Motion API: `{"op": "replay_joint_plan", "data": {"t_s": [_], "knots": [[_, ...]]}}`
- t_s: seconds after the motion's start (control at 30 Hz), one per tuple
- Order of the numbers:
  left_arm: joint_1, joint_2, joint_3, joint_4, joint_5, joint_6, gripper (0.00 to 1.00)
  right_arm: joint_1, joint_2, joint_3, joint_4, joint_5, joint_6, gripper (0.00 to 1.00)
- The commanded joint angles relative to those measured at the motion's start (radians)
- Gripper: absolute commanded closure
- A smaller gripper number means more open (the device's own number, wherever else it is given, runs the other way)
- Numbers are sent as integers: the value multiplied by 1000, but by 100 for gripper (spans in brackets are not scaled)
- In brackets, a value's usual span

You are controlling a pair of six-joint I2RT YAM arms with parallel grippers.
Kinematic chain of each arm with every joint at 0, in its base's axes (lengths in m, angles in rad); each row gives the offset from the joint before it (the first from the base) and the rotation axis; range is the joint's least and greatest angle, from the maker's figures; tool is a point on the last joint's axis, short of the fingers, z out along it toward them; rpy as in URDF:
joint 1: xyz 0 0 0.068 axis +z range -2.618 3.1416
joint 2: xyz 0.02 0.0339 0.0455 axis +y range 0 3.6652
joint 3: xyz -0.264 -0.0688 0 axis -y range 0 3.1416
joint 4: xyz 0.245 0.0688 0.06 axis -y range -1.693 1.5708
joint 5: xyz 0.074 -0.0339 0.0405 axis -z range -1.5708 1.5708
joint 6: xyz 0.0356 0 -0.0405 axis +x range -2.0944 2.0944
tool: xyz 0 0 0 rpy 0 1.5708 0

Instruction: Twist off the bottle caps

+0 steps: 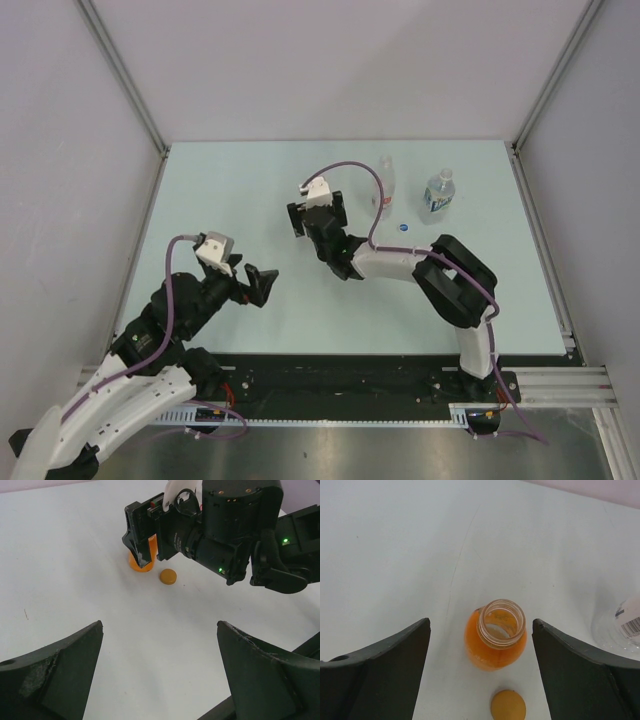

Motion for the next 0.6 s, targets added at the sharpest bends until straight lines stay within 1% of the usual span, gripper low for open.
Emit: {"op": "replay_joint_plan", "data": {"t_s": [0.0,0.2,0.3,0.43,0.53,0.57], "knots": [[3,18,-4,20,-15,-20,0,18,-97,17,-25,58,-14,14],[3,12,9,30,-18,-9,0,53,-198,17,-101,107,-7,14],[3,9,19,36,-16,2,0,84,-273,15,-159,142,-1,14],[3,20,46,30,-41,6,0,115,-379,2,-326,168,50,13],[3,44,72,30,-61,11,0,147,-505,-52,-404,199,61,14],[3,55,81,28,-52,15,0,156,-592,-67,-423,201,64,14]]}}
